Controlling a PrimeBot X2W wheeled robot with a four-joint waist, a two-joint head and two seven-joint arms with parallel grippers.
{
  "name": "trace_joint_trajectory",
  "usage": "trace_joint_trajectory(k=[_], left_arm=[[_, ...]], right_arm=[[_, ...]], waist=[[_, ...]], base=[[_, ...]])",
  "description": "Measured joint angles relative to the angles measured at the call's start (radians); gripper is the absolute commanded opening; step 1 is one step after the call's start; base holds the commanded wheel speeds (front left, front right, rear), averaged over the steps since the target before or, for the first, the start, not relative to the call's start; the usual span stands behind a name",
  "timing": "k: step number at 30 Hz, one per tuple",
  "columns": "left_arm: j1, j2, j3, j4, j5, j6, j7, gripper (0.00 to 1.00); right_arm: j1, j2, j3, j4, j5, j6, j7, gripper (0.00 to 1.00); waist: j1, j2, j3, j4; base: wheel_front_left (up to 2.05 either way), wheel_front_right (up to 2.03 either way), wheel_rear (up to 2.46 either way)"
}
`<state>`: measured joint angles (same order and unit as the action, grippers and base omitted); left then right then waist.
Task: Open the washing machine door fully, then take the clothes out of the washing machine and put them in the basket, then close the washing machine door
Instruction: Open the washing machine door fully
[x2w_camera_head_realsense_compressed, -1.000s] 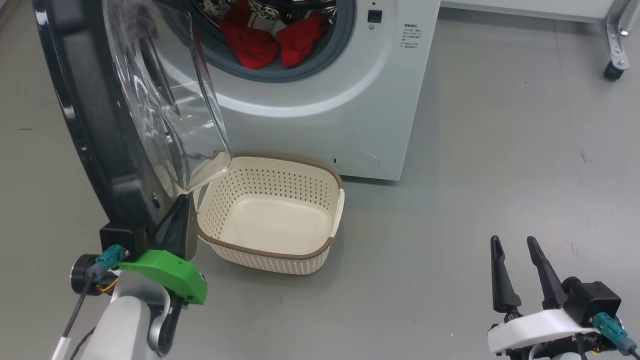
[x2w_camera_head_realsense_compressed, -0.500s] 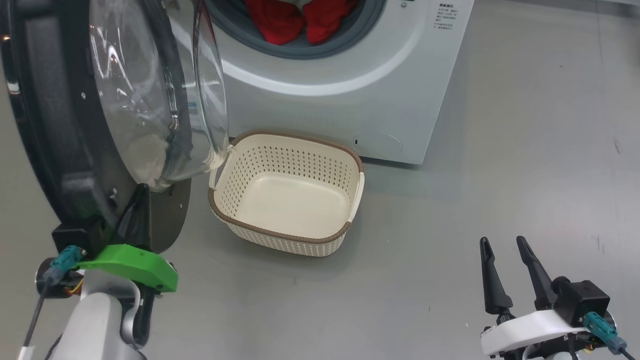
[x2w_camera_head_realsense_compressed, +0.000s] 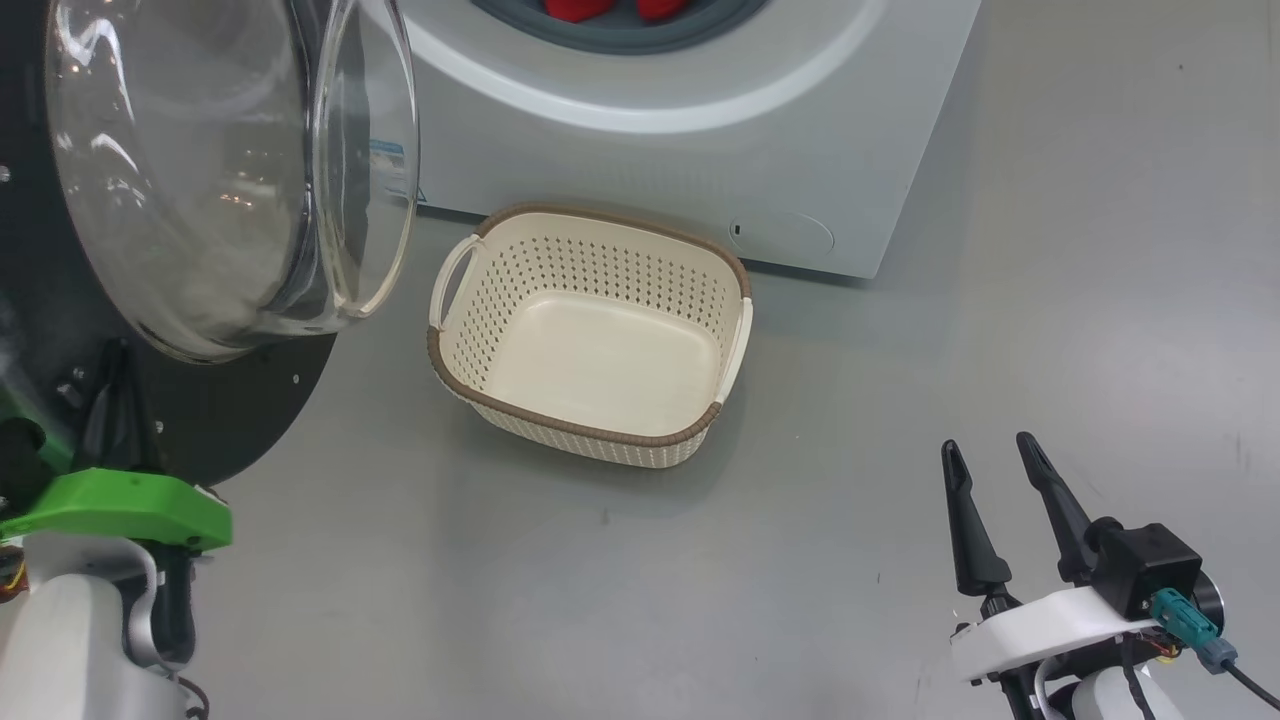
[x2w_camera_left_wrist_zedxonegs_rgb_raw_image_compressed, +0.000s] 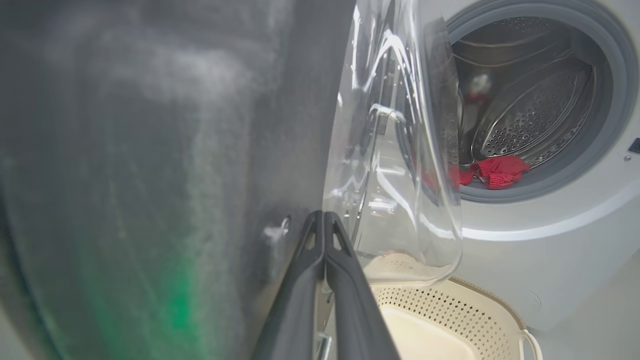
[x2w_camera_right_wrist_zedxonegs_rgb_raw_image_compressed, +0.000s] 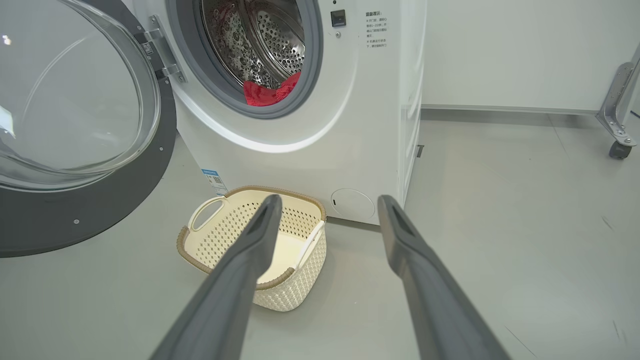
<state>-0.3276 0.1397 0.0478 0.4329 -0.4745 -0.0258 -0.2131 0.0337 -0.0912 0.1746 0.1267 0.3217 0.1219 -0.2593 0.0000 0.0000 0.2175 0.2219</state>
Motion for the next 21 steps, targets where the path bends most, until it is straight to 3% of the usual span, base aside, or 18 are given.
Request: trace_joint_trajectory(k=[21], left_arm=[[-0.087, 0.105, 0.209, 0.024, -0.123, 0.017, -0.017, 0.00]], right_arm=[[-0.084, -0.035, 0.018, -0.012, -0.016, 0.000, 0.018, 1.00]], waist=[[0.0000, 0.0000, 0.143, -0.007]], base=[[0.00, 0.00, 0.00]])
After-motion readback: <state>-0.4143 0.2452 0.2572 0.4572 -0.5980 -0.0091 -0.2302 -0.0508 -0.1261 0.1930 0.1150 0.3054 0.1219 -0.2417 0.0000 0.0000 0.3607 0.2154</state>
